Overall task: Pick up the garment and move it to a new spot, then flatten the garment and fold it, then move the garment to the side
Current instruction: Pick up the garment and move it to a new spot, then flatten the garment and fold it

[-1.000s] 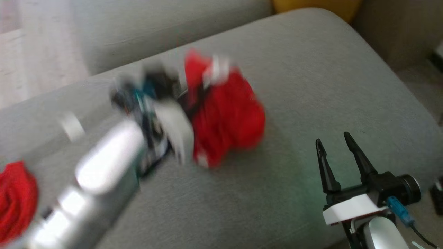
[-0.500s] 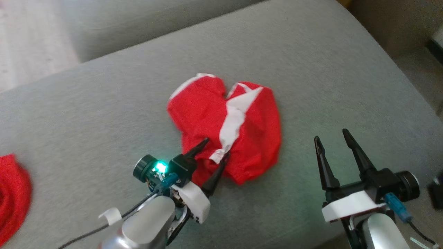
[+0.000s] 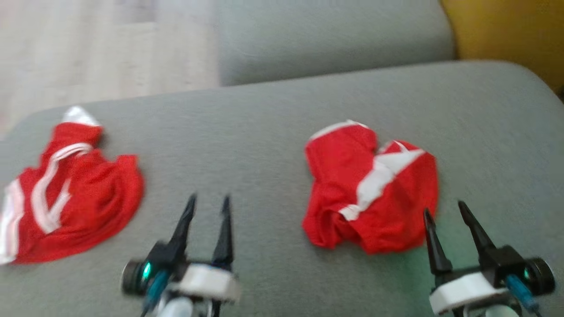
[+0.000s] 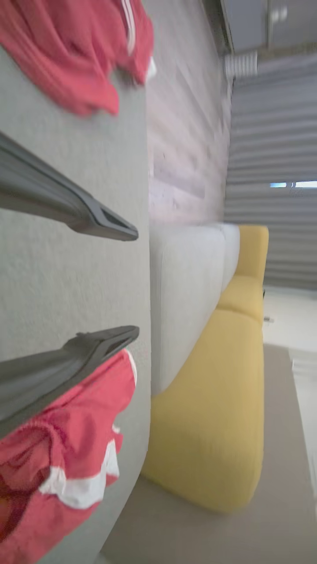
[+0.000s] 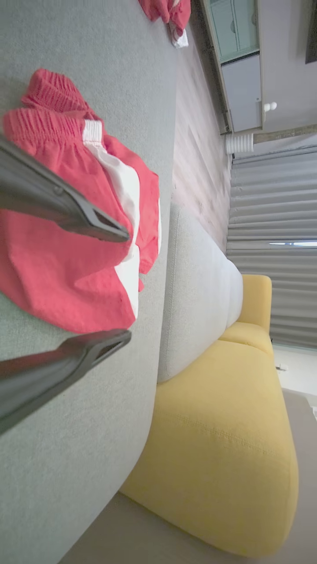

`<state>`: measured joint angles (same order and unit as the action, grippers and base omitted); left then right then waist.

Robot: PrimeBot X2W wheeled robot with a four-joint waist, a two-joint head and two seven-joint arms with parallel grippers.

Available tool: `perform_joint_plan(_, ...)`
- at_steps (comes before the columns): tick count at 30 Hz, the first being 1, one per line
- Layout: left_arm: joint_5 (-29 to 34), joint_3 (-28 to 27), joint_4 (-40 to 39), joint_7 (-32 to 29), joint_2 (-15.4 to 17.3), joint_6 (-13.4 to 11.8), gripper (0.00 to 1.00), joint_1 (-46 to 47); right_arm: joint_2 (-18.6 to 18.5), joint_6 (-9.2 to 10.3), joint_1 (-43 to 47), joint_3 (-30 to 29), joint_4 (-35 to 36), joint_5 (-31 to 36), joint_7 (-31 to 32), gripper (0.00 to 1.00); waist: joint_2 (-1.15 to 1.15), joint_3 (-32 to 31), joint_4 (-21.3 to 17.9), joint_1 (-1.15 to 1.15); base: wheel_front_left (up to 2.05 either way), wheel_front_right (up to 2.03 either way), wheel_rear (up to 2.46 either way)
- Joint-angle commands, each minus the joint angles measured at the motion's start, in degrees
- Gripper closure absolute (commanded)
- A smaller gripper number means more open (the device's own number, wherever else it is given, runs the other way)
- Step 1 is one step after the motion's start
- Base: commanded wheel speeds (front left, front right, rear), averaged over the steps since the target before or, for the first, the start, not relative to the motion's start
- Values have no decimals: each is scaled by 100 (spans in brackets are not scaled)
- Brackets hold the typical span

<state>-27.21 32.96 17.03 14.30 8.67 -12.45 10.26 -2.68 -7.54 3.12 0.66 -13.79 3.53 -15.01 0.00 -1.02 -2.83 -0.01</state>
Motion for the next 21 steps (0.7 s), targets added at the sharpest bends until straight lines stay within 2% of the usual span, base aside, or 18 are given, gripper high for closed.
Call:
perform_joint_plan(1,103,-383,-365,69,14,-65,0,-96,-20,5,-38,56,131,-13,1,0,0,-374,495,1,0,0,0)
perform_joint_plan(6,474,-817,-987,69,-112,-77,0,-997,-20,5,155,5,141,-109,1,0,0,-512,660,1,0,0,0)
perform_joint_plan(8,605,-868,-1184,69,-171,65,0,-1316,-20,5,241,12,205,-188,1,0,0,-558,672,1,0,0,0)
perform_joint_plan(11,765,-1075,-1388,69,-297,150,0,-1720,-20,5,364,78,339,-279,1,0,0,-597,686,1,0,0,0)
perform_joint_plan(21,1280,-1565,-1456,70,-508,360,0,-2009,-20,5,520,278,437,-405,1,0,0,-662,666,1,0,0,0)
